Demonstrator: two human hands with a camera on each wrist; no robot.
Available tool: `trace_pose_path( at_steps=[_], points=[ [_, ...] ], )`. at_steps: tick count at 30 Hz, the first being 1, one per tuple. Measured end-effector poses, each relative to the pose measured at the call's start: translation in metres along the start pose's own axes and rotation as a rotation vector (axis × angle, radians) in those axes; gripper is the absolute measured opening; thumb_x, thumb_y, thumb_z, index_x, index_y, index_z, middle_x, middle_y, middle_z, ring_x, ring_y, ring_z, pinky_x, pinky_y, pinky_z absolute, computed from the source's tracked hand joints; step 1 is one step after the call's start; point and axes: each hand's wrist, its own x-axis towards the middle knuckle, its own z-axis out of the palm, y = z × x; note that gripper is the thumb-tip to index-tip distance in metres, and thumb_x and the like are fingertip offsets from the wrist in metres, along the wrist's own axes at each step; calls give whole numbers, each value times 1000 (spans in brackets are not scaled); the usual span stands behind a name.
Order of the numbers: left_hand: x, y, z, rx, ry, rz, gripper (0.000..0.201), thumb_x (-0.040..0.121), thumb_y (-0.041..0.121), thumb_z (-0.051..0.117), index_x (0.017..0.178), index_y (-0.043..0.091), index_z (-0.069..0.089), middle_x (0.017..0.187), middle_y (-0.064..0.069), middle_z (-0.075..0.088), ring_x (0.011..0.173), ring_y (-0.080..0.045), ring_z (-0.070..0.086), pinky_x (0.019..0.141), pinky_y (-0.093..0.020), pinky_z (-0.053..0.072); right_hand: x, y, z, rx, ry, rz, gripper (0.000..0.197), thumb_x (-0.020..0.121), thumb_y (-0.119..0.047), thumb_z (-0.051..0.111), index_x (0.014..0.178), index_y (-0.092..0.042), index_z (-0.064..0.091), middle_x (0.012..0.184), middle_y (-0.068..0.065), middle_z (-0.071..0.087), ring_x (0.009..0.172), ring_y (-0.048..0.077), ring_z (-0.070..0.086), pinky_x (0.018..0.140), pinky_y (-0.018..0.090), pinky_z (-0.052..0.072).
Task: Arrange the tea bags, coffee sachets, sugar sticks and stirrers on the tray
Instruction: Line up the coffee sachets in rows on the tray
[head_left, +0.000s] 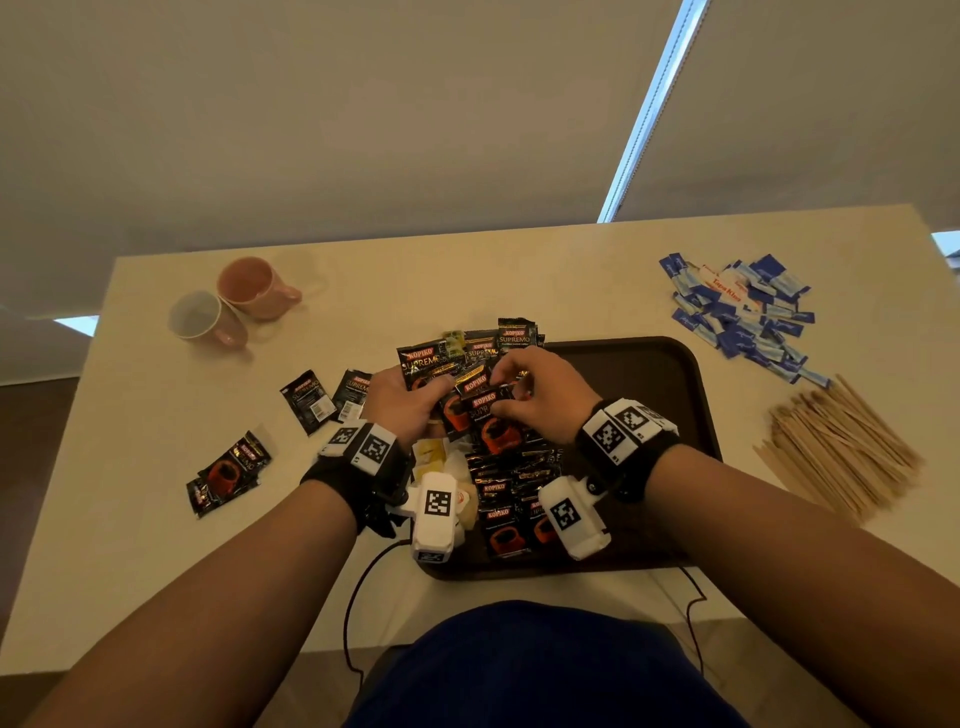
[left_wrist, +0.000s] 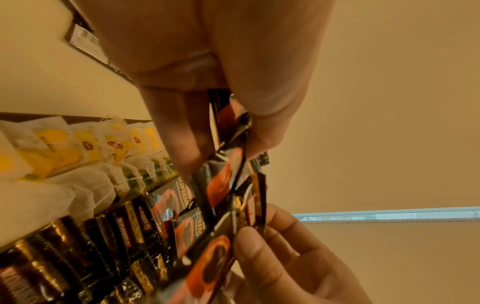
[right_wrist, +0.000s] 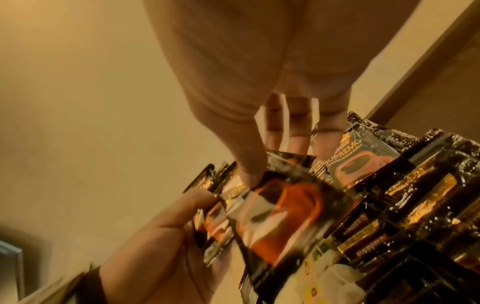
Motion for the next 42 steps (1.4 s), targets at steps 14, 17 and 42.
trace_pose_path(
  at_steps=[14, 17, 42],
  points=[
    [10, -2, -25, 11, 53, -77, 10, 90, 10, 70, 88, 17, 64, 92, -9, 73, 79, -25, 72, 62, -41, 63, 6, 42, -33, 54, 34, 227, 23, 82, -13, 77, 103, -17, 68, 93, 7, 69, 72, 17, 69, 57, 19, 55],
    [9, -2, -23, 14, 37, -72, 10, 90, 10, 70, 90, 18, 64, 92, -8, 72, 77, -23, 72, 56, -37, 62, 0, 52, -14, -13, -35, 257, 21, 81, -14, 79, 97, -22, 68, 83, 3, 69, 67, 15, 69, 60, 22, 58],
    [4, -6, -10, 107, -154, -14, 9, 91, 16, 71, 99, 20, 68, 96, -6, 74, 78, -19, 75, 57, -37, 61, 10, 10, 3, 171, 4, 148, 17, 84, -23, 77, 96, -12, 71, 80, 0, 69, 70, 8, 63, 64, 19, 49]
  ],
)
